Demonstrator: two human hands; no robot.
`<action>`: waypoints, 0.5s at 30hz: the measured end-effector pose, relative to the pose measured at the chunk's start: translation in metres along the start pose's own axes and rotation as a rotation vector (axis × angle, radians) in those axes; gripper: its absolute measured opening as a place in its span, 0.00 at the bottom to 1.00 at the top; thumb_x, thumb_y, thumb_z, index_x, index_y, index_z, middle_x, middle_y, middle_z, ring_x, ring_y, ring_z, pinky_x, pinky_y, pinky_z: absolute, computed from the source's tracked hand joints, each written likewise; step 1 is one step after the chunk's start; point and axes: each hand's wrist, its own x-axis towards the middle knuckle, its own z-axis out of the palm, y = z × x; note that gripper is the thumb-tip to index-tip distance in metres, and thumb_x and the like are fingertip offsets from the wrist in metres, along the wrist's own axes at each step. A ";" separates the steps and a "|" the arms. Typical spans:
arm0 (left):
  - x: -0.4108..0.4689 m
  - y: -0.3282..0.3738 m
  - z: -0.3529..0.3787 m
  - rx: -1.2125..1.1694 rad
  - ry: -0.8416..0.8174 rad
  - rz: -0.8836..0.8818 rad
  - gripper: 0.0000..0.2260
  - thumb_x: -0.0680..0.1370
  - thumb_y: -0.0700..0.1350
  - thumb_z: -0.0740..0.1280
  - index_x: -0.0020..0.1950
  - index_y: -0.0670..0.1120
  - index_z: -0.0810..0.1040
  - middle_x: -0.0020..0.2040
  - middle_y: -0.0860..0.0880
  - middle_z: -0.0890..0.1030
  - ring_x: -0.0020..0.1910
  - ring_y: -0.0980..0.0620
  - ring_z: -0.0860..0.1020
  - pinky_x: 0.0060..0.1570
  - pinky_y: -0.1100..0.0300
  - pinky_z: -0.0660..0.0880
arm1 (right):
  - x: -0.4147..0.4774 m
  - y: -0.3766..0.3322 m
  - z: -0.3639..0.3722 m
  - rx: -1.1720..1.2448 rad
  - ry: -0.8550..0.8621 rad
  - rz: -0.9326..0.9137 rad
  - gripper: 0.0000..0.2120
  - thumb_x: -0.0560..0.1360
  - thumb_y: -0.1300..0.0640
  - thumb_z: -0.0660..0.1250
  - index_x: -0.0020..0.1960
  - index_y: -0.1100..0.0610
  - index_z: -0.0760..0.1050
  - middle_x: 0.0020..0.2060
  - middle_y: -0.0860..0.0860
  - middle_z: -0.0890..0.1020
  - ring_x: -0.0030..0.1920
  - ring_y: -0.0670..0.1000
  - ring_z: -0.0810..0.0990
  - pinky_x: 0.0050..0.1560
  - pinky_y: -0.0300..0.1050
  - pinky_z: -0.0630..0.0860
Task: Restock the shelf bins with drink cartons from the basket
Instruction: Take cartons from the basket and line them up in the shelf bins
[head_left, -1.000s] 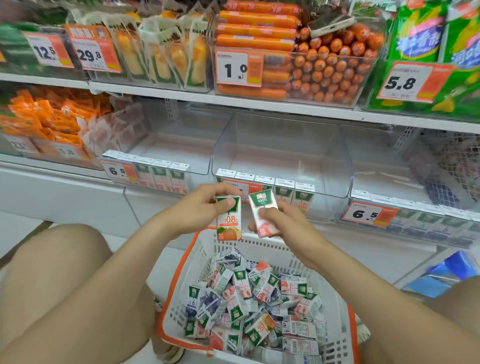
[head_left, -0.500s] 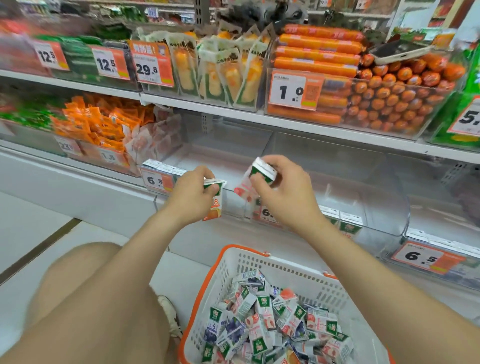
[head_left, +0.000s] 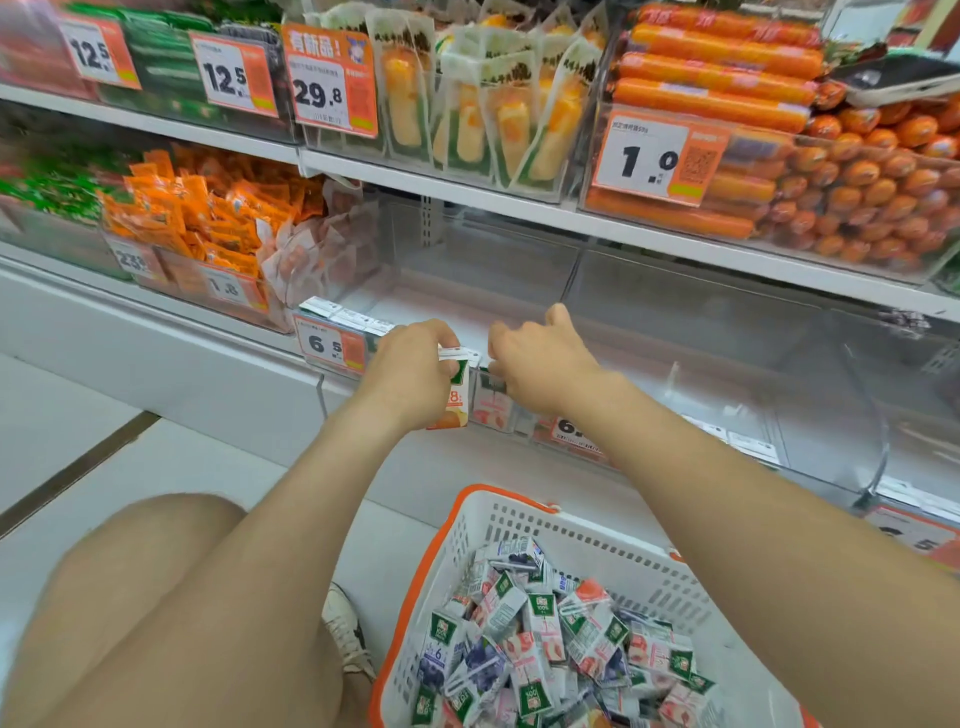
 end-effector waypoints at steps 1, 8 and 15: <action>0.000 0.002 0.000 -0.019 -0.001 -0.013 0.08 0.84 0.41 0.66 0.61 0.50 0.80 0.59 0.43 0.78 0.45 0.46 0.77 0.17 0.67 0.67 | -0.003 0.000 -0.001 -0.016 -0.025 -0.022 0.05 0.79 0.61 0.61 0.54 0.56 0.67 0.32 0.50 0.74 0.34 0.55 0.73 0.53 0.55 0.59; -0.008 0.015 -0.001 -0.229 -0.056 0.074 0.08 0.85 0.47 0.67 0.63 0.56 0.80 0.60 0.49 0.81 0.52 0.49 0.82 0.44 0.53 0.81 | -0.041 0.020 -0.010 0.556 0.265 -0.038 0.18 0.81 0.52 0.59 0.69 0.53 0.74 0.59 0.51 0.84 0.59 0.54 0.79 0.63 0.54 0.71; -0.029 0.078 0.039 -0.540 -0.133 0.217 0.08 0.83 0.47 0.70 0.62 0.53 0.80 0.56 0.52 0.85 0.51 0.49 0.86 0.50 0.49 0.83 | -0.120 0.069 -0.015 1.091 0.323 0.112 0.19 0.77 0.51 0.74 0.67 0.49 0.78 0.52 0.44 0.84 0.50 0.45 0.85 0.55 0.48 0.83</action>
